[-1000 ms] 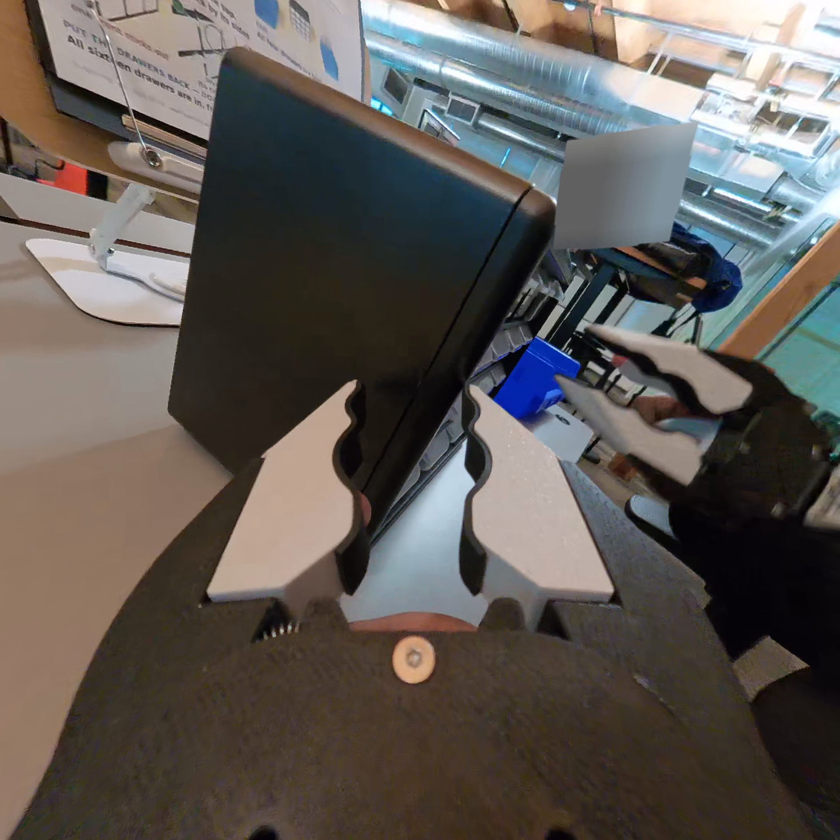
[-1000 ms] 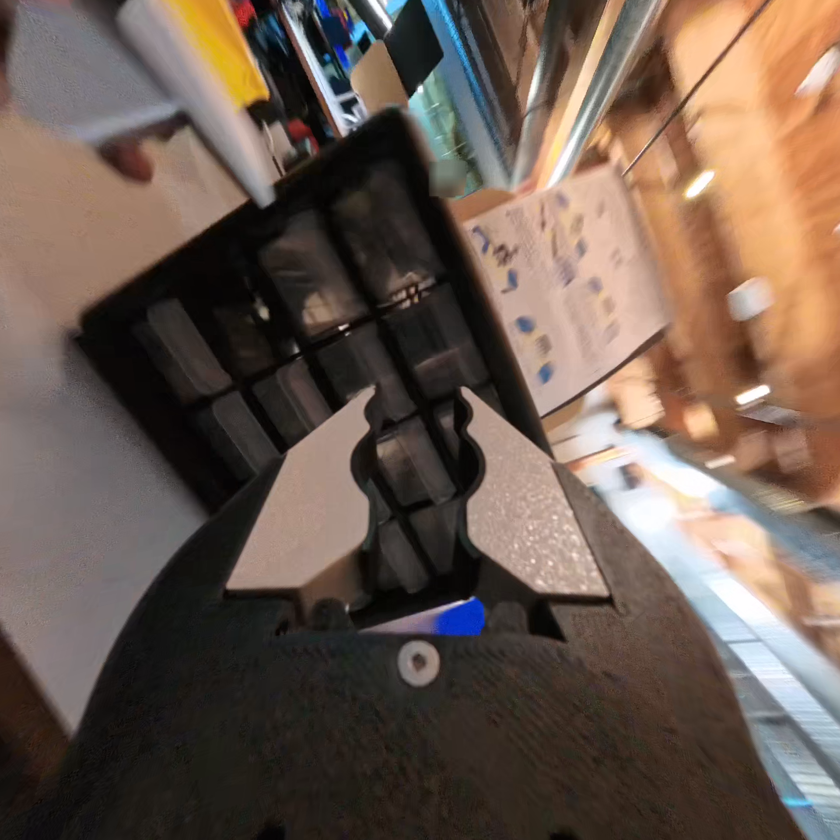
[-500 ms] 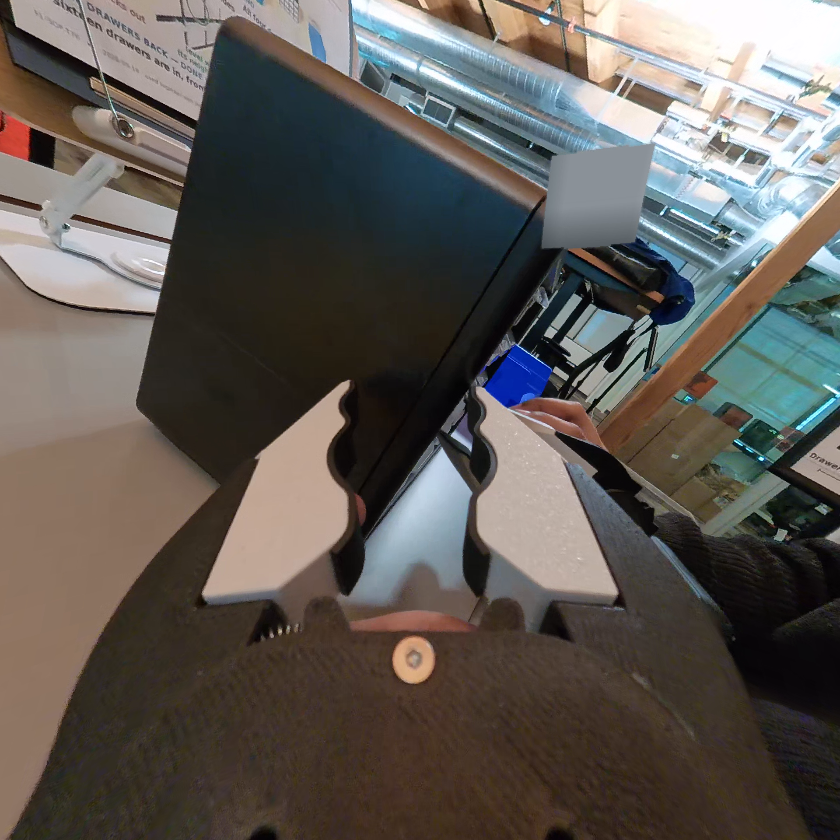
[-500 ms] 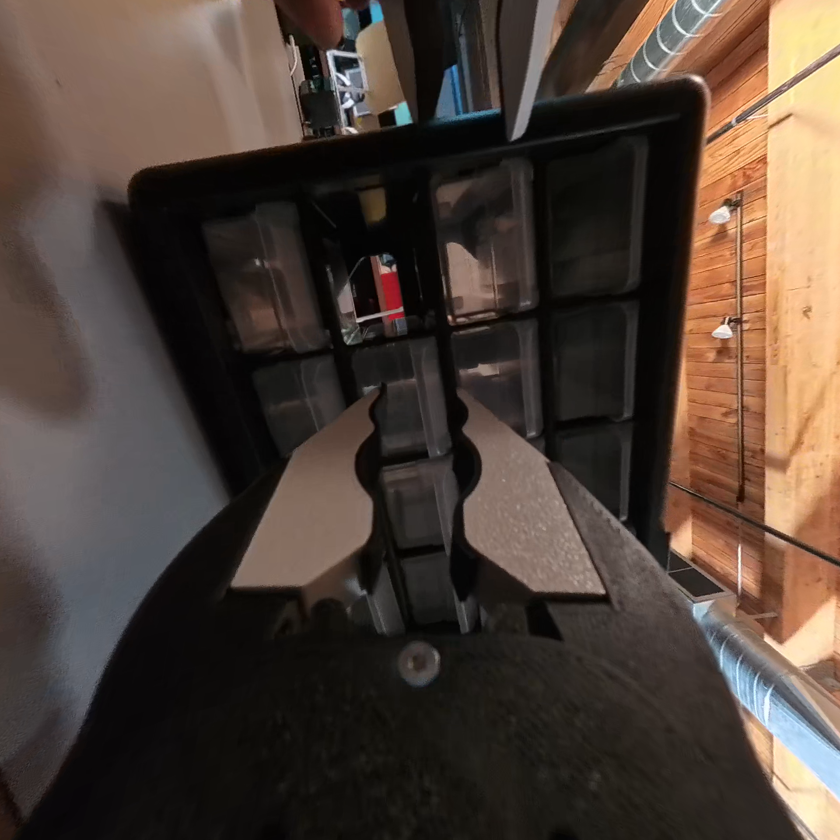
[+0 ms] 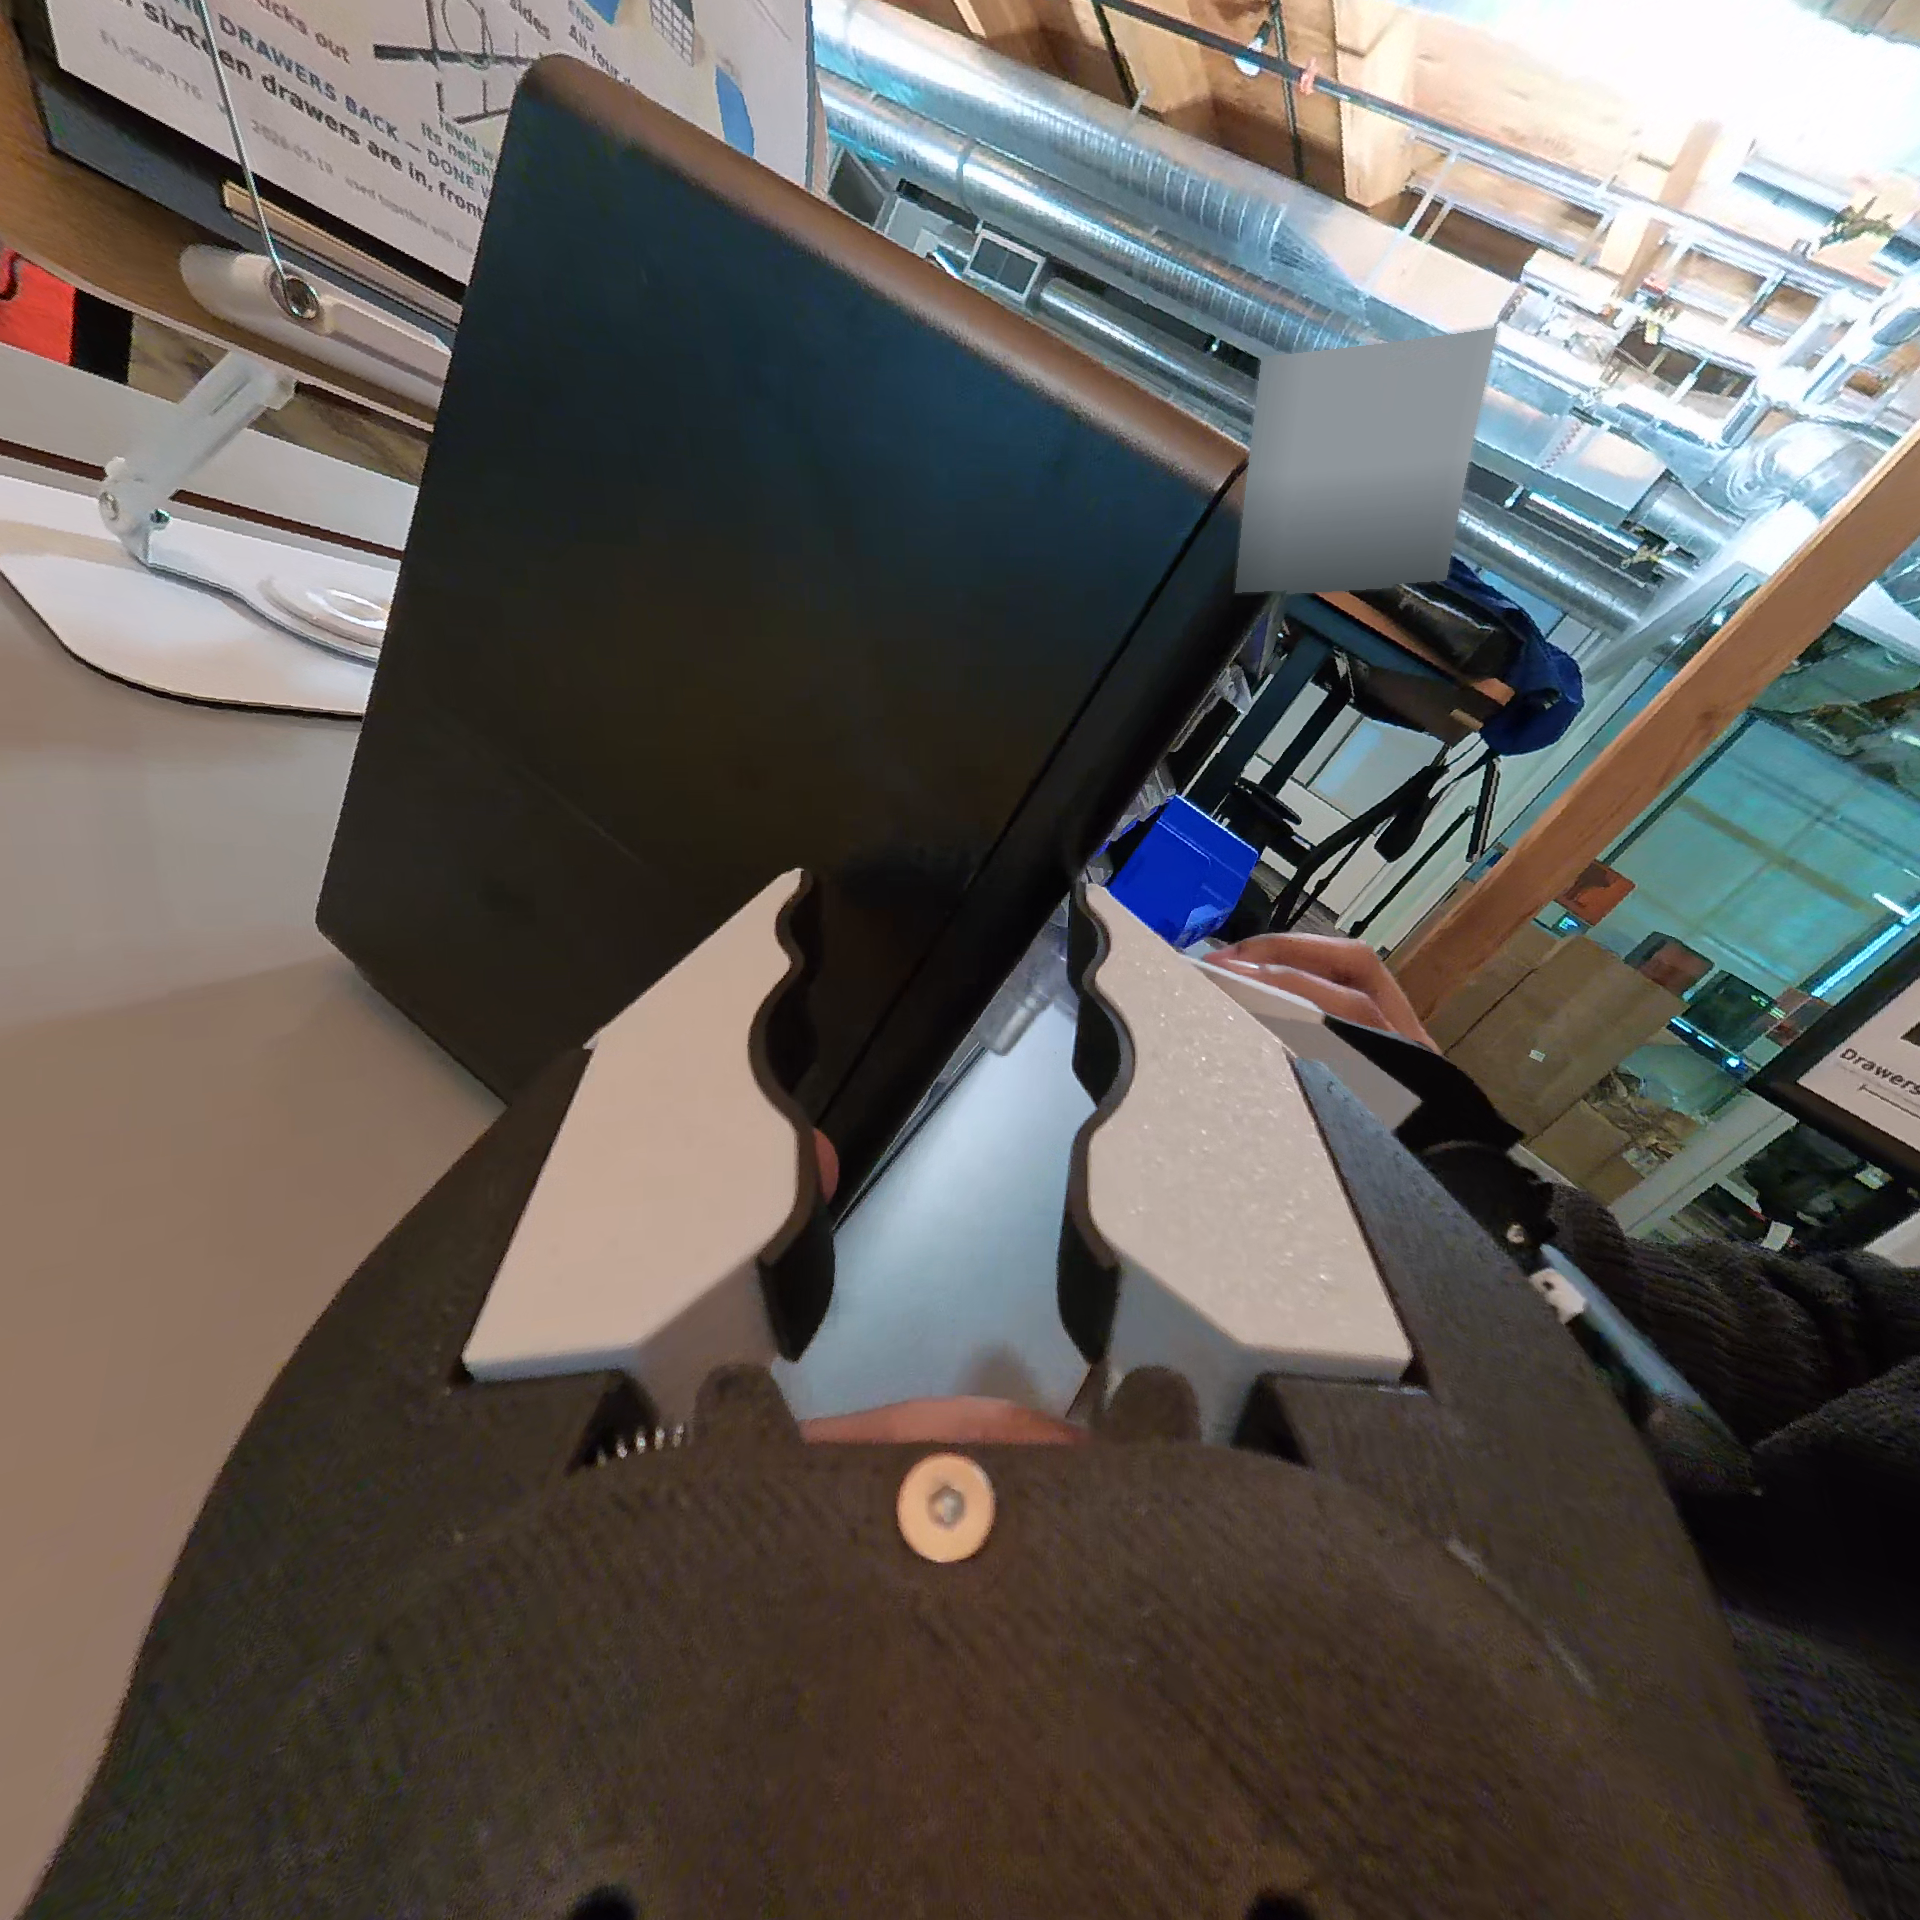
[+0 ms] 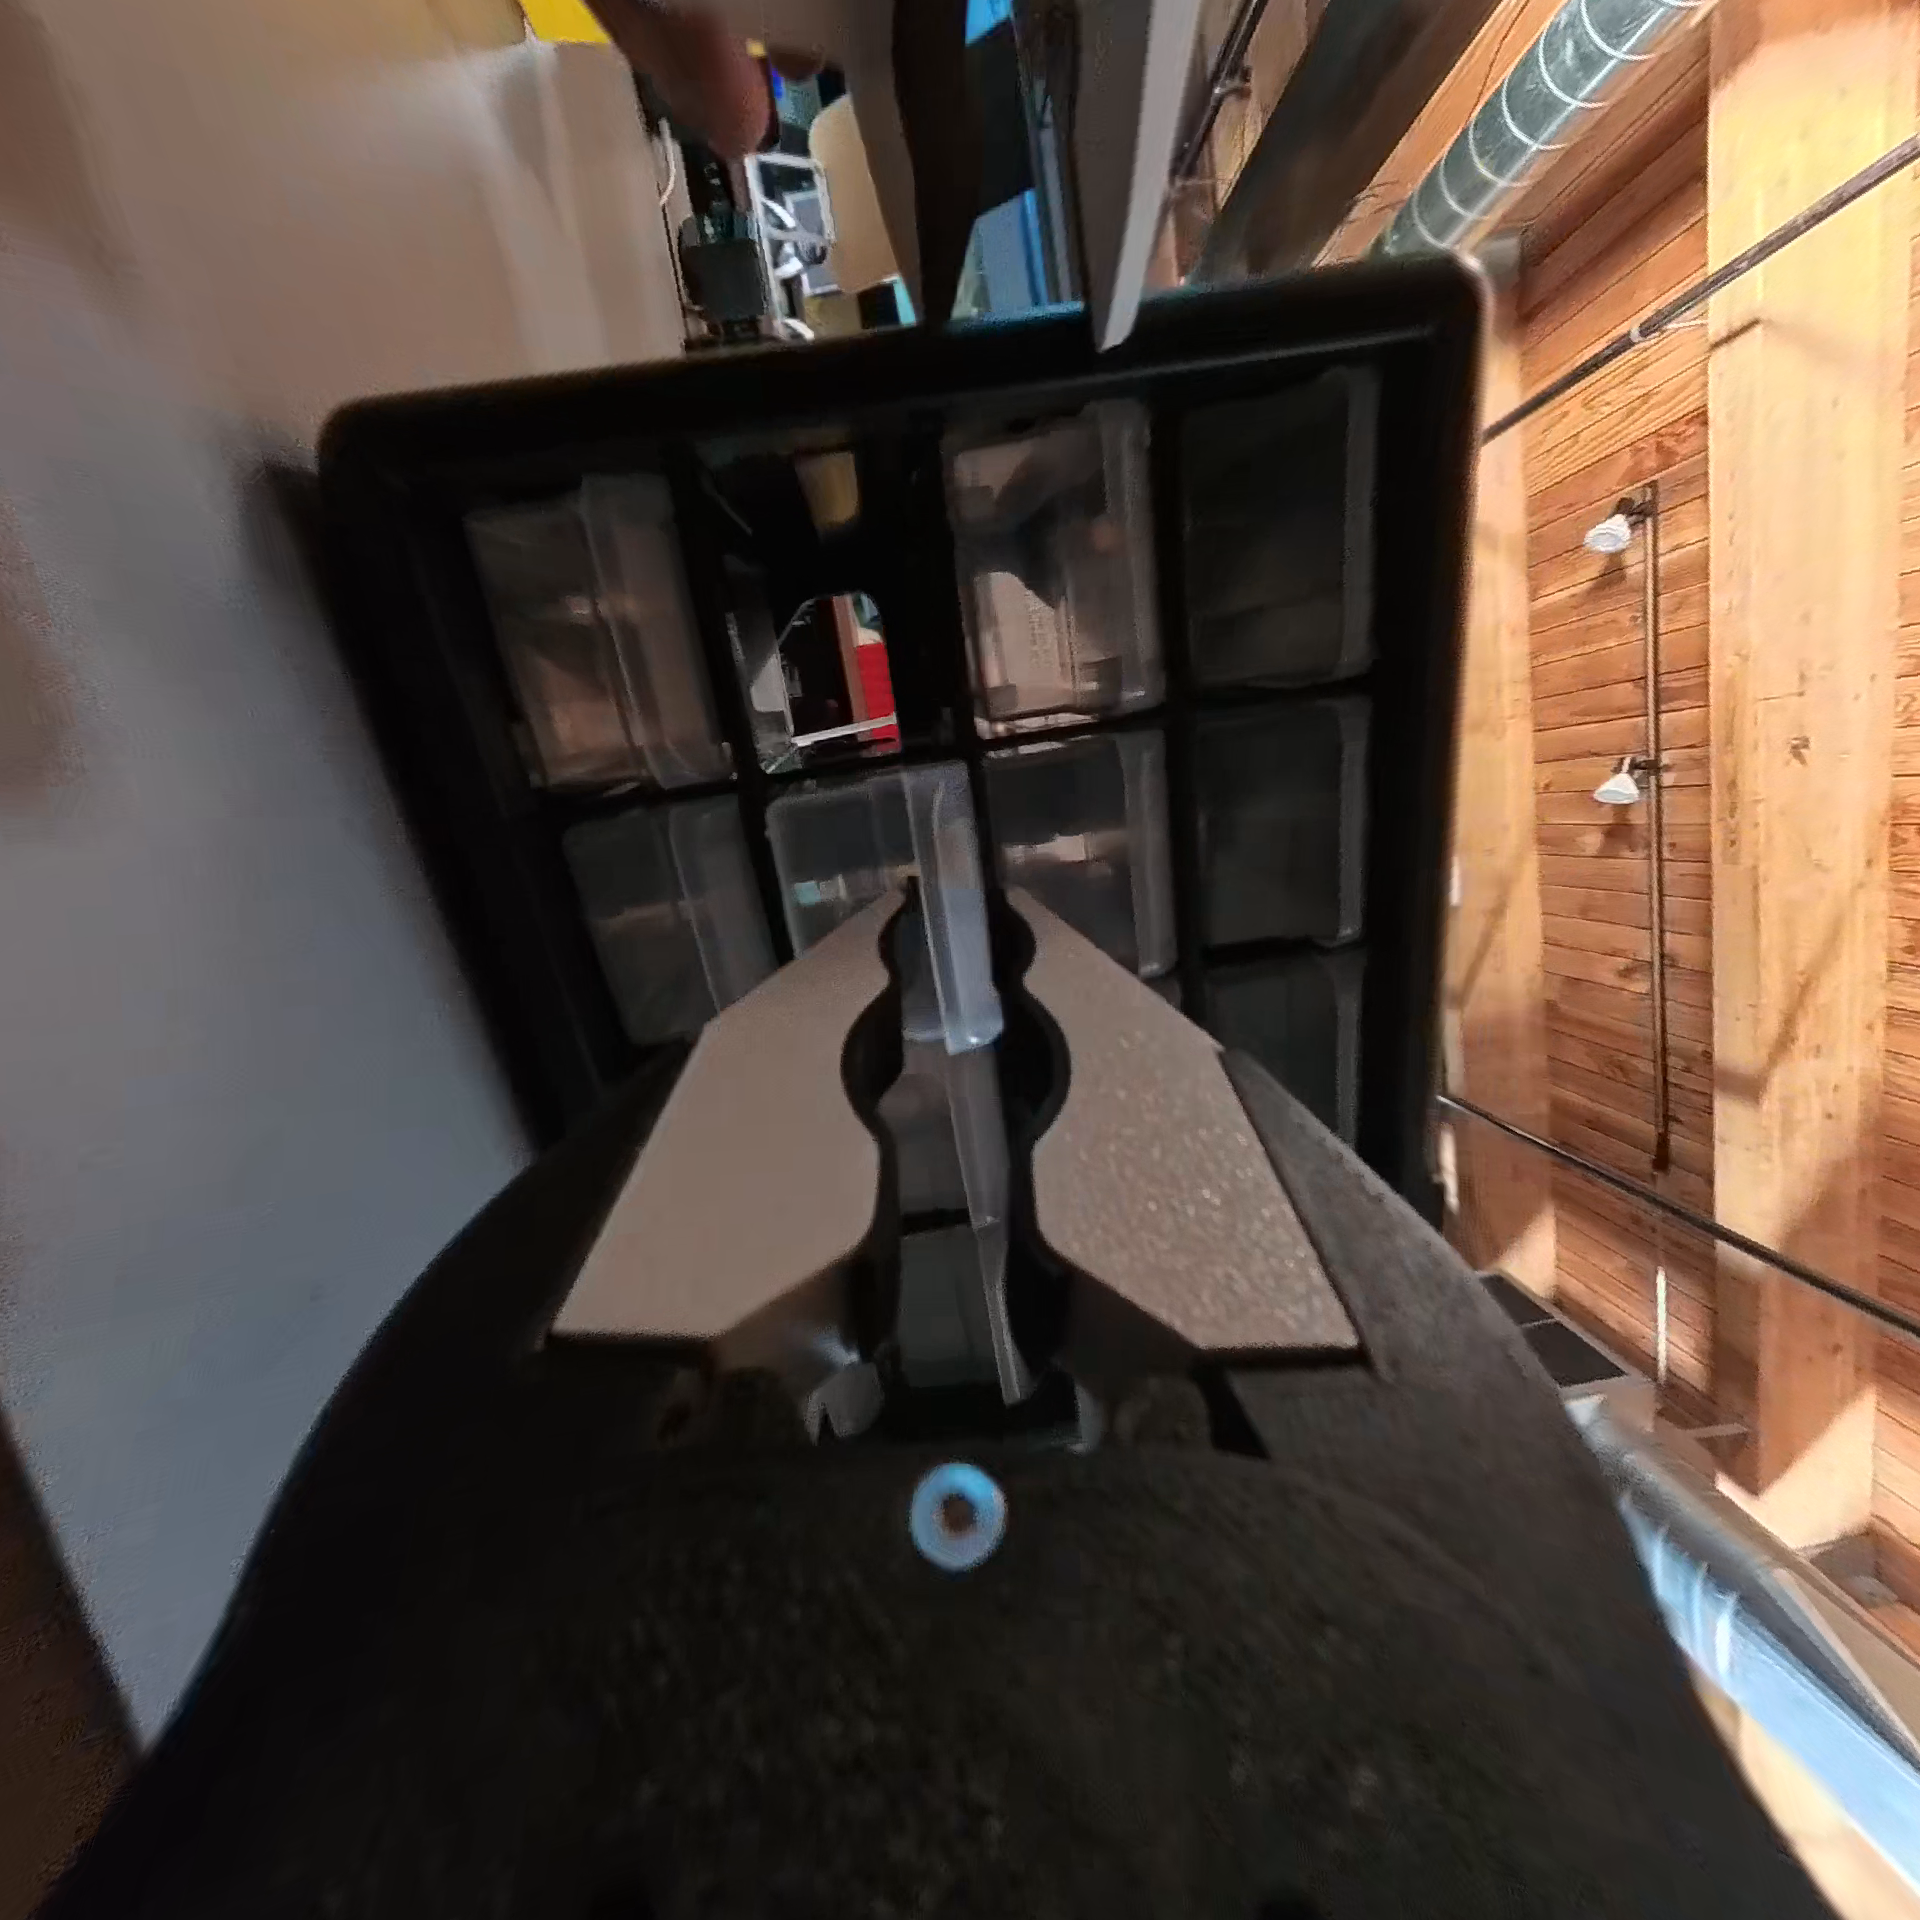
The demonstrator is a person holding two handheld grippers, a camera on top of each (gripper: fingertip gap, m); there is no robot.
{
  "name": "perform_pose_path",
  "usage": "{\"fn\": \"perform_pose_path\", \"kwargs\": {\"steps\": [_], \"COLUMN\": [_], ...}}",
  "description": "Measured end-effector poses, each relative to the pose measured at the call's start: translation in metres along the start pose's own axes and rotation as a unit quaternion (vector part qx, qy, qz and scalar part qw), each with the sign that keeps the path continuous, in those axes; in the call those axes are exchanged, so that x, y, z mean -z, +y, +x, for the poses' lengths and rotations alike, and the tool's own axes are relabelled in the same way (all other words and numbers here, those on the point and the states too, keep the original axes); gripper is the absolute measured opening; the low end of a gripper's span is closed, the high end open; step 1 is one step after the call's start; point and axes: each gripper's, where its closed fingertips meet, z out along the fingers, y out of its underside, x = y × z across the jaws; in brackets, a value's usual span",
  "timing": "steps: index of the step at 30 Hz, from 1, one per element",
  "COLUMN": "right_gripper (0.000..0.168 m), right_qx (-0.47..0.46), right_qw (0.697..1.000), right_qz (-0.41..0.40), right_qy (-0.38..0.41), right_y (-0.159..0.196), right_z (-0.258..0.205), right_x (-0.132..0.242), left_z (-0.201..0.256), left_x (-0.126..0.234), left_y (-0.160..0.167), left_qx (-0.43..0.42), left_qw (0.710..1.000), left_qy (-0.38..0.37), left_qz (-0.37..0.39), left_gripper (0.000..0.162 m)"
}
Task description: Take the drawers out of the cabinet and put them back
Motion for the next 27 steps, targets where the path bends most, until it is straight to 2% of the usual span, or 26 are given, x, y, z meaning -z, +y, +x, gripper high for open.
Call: {"fn": "perform_pose_path", "kwargs": {"steps": [2, 4, 6, 7, 8, 10, 11, 12, 13, 16, 17, 21, 24, 27], "right_gripper": [0.028, 0.034, 0.044, 0.050, 0.051, 0.049, 0.049, 0.048, 0.043, 0.011, 0.009, 0.032, 0.037, 0.035], "right_qx": [-0.021, -0.068, -0.155, -0.207, -0.263, -0.359, -0.385, -0.389, -0.384, -0.324, -0.302, -0.226, -0.181, -0.159], "right_qw": [1.000, 0.995, 0.977, 0.958, 0.931, 0.839, 0.793, 0.762, 0.757, 0.818, 0.833, 0.866, 0.860, 0.846], "right_qz": [-0.004, 0.015, 0.025, 0.027, 0.030, 0.042, 0.043, 0.048, 0.049, 0.052, 0.053, 0.020, 0.005, 0.014], "right_qy": [-0.021, -0.064, -0.144, -0.196, -0.252, -0.407, -0.471, -0.515, -0.526, -0.473, -0.460, -0.447, -0.478, -0.508], "right_y": [-0.003, -0.013, -0.023, -0.028, -0.034, -0.052, -0.058, -0.059, -0.055, -0.029, -0.022, 0.003, 0.010, 0.001], "right_z": [0.000, -0.002, -0.008, -0.012, -0.016, -0.028, -0.029, -0.028, -0.024, -0.003, 0.006, 0.023, 0.014, 0.010], "right_x": [0.005, 0.011, 0.019, 0.023, 0.030, 0.057, 0.072, 0.084, 0.087, 0.074, 0.070, 0.042, 0.025, 0.015], "left_z": [0.000, 0.000, 0.000, 0.000, 0.000, 0.000, 0.000, 0.000, 0.000, 0.000, 0.000, 0.000, 0.000, -0.001], "left_x": [0.000, 0.000, -0.001, -0.001, -0.002, -0.003, -0.003, -0.002, -0.002, -0.003, -0.003, -0.004, -0.004, -0.004], "left_y": [0.000, 0.000, 0.001, 0.001, 0.001, 0.002, 0.002, 0.003, 0.002, 0.002, 0.002, 0.003, 0.004, 0.006], "left_qx": [0.000, 0.000, 0.004, 0.006, 0.006, 0.004, 0.003, 0.002, 0.000, -0.002, -0.001, -0.002, -0.004, -0.007], "left_qw": [1.000, 1.000, 1.000, 1.000, 1.000, 1.000, 1.000, 1.000, 1.000, 1.000, 1.000, 1.000, 1.000, 1.000], "left_qy": [-0.001, -0.001, 0.001, 0.003, 0.003, 0.004, 0.003, 0.002, 0.000, 0.001, 0.001, 0.001, 0.000, -0.003], "left_qz": [0.000, 0.000, 0.001, 0.000, -0.001, -0.003, -0.003, -0.003, -0.003, -0.003, -0.004, -0.005, -0.007, -0.014], "left_gripper": [0.045, 0.044, 0.044, 0.044, 0.045, 0.045, 0.046, 0.046, 0.046, 0.046, 0.046, 0.047, 0.047, 0.046]}}
